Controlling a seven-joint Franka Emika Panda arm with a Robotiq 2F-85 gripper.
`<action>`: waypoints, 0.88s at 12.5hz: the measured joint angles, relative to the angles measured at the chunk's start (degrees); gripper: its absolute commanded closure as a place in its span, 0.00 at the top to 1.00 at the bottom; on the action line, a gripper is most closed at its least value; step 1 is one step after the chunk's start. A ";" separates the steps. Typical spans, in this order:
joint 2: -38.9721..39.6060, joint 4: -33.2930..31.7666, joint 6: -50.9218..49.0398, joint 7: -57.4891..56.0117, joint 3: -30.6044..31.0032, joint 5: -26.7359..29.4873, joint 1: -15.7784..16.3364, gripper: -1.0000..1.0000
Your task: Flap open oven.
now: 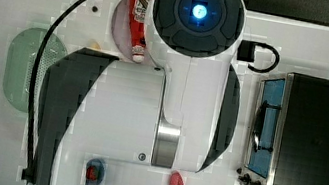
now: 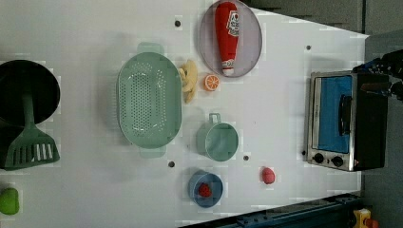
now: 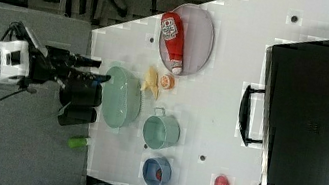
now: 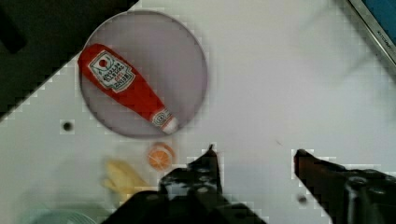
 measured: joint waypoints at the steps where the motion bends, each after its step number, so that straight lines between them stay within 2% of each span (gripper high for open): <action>1: -4.86 -5.54 -5.26 1.32 -1.18 -0.32 0.68 0.79; 3: -15.32 -12.98 -12.62 2.39 -3.12 -0.76 0.61 1.00; 5: -21.50 -12.20 -12.78 3.07 -4.18 -2.69 -0.24 1.00; 6: -23.32 -11.08 -11.97 3.07 -4.62 -2.78 -0.26 0.95; 11: -22.66 -8.67 -11.93 3.53 -4.12 -2.52 -0.82 0.34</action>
